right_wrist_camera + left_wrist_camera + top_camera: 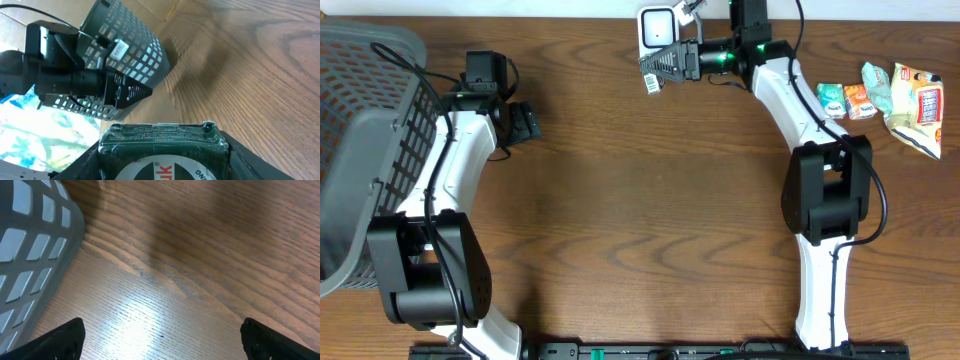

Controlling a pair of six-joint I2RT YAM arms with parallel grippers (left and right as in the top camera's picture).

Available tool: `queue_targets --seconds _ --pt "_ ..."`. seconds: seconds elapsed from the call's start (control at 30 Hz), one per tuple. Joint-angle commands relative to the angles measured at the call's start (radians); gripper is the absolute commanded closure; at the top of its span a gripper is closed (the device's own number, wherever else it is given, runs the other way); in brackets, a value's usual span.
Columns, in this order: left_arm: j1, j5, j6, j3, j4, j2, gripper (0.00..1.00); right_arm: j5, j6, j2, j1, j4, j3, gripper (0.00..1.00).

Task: Scan the item barcode
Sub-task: 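Hold the Zam-Buk tin up in front of the scanner window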

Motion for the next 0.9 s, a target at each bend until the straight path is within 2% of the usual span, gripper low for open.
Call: queue_targets --seconds 0.0,0.87 --pt "0.000 -0.005 0.013 -0.005 0.000 0.000 0.02 -0.022 0.010 0.003 0.008 0.000 0.017 0.44" --pt "0.000 -0.005 0.013 -0.005 0.000 0.000 0.02 -0.005 0.010 0.003 0.008 0.003 0.017 0.45"
